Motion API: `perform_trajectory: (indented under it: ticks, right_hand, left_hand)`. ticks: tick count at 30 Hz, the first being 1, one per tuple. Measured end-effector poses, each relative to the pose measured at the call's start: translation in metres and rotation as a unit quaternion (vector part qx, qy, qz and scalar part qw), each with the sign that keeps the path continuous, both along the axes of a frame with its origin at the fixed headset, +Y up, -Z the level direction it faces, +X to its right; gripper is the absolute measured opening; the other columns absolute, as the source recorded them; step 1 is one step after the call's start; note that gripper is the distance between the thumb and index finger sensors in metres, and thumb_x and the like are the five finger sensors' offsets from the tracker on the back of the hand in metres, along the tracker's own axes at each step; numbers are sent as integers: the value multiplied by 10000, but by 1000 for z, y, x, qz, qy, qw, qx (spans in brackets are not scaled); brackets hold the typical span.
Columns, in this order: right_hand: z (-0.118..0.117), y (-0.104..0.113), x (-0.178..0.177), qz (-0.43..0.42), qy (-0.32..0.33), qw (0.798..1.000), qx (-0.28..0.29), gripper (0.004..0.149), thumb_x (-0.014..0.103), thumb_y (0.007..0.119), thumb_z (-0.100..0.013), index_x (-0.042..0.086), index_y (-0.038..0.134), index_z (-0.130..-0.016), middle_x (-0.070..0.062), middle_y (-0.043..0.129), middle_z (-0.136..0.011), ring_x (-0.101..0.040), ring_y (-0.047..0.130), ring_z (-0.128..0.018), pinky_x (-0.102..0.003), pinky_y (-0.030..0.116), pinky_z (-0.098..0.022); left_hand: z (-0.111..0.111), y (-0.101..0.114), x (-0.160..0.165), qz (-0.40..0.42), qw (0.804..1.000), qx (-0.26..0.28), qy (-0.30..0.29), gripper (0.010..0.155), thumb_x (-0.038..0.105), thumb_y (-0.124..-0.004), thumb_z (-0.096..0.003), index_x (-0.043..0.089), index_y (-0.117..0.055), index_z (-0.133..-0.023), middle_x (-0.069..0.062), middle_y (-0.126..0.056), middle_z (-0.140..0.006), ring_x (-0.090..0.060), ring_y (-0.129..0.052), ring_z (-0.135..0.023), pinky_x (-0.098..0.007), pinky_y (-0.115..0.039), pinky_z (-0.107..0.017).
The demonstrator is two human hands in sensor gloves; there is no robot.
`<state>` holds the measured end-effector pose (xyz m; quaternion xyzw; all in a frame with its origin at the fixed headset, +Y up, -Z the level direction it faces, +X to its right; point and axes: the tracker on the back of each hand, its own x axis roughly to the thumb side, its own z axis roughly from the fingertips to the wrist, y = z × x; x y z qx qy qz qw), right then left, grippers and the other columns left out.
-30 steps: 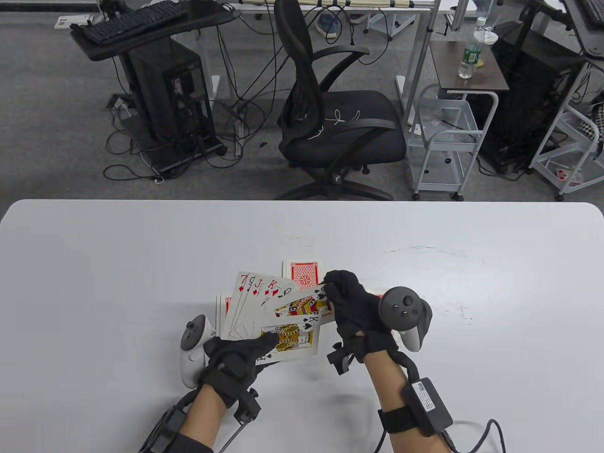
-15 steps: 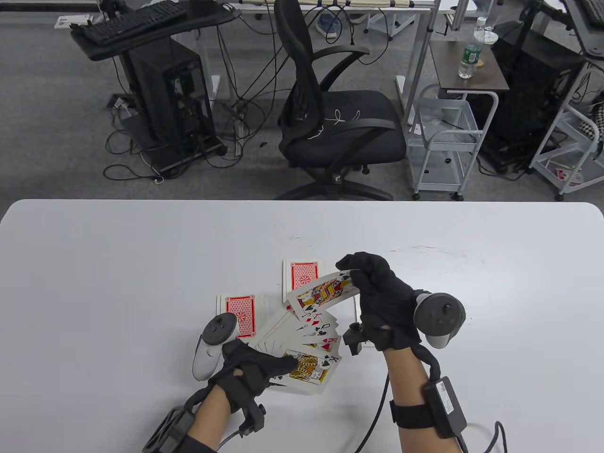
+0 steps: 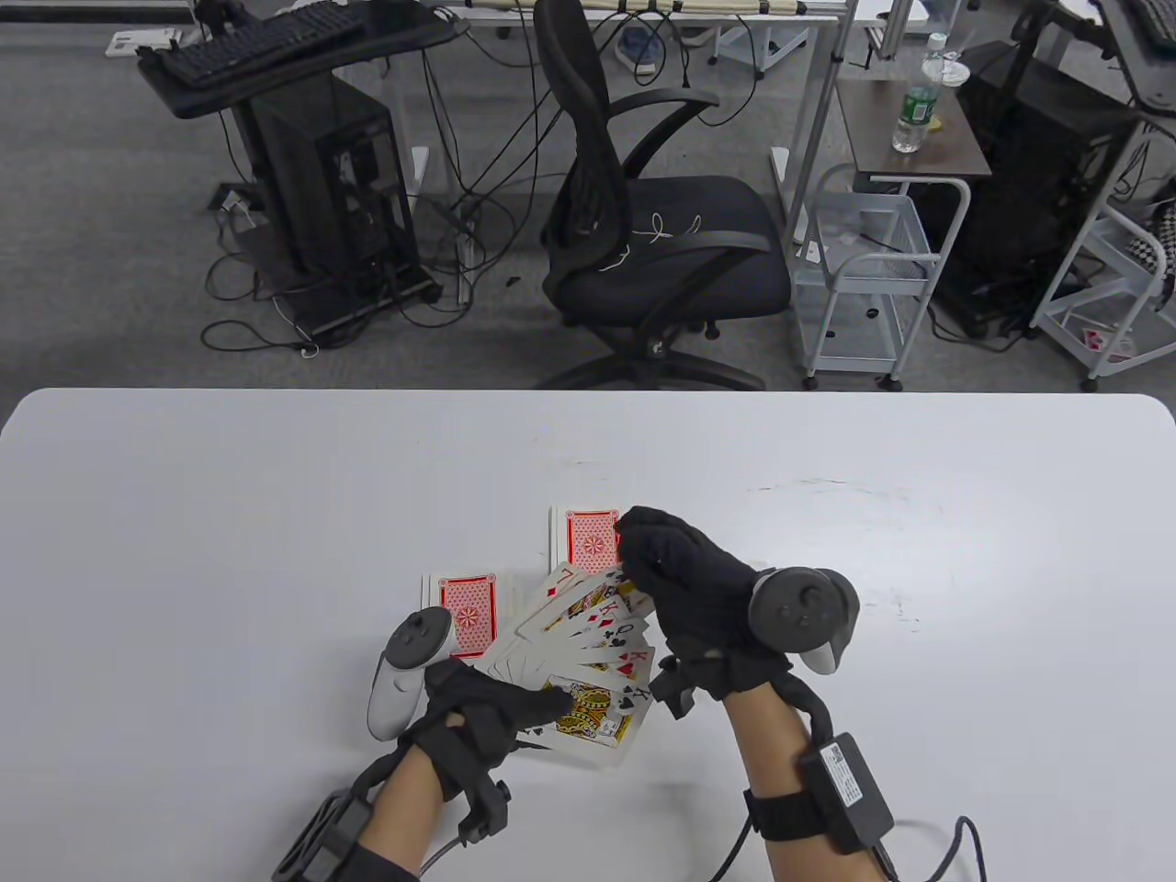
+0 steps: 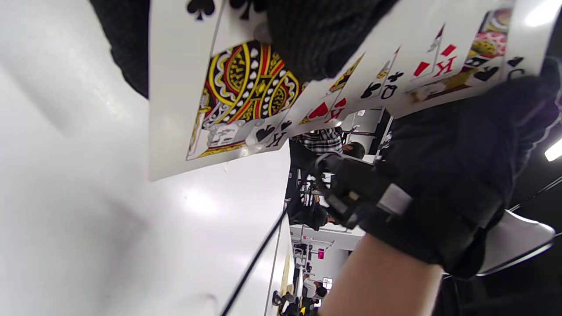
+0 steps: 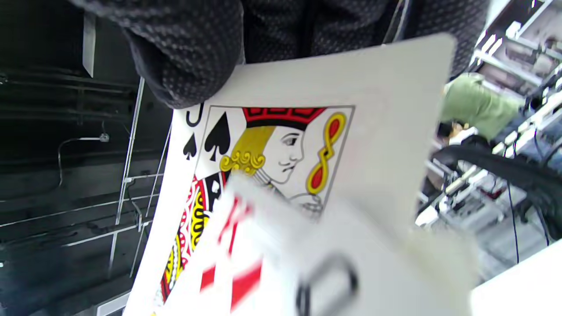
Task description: Four-player card dealing with fan arrangement
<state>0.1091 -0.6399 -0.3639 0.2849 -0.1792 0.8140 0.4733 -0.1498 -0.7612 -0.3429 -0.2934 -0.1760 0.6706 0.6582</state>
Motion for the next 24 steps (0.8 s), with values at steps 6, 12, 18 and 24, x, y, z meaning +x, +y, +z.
perform_trajectory:
  ticks: [6, 12, 18, 24]
  right_hand:
    - [0, -14, -15, 11, 8, 1000, -25, 370, 295, 845, -472, 284, 813, -840, -131, 683, -1014, -465, 782, -915, -725, 571, -593]
    - [-4, -18, -4, -4, -7, 999, -46, 543, 380, 828, -523, 222, 689, -1024, -134, 706, -993, -422, 854, -842, -690, 622, -576]
    - [-5, -17, 0, 51, -22, 995, -81, 562, 473, 827, -518, 172, 731, -983, -85, 807, -875, -335, 952, -680, -652, 674, -551]
    - [1, -17, -11, 67, -59, 995, -40, 506, 448, 902, -461, 216, 764, -890, -22, 844, -788, -282, 977, -605, -656, 694, -532]
  left_hand:
    - [0, -1, -3, 10, 1000, -6, 8, 571, 215, -816, -516, 403, -636, -1024, -25, -815, -1013, -380, -940, -839, -511, -844, -561]
    - [0, 1, -4, 35, 999, -11, 21, 569, 219, -813, -521, 399, -628, -1028, -23, -808, -1016, -376, -932, -848, -507, -839, -569]
    - [1, 3, -5, 48, 998, -7, 34, 568, 223, -811, -523, 402, -624, -1029, -3, -803, -1020, -369, -926, -856, -504, -834, -577]
    - [3, 4, -3, 38, 998, -1, 41, 562, 221, -812, -522, 400, -634, -1024, 1, -804, -1021, -372, -918, -862, -507, -827, -583]
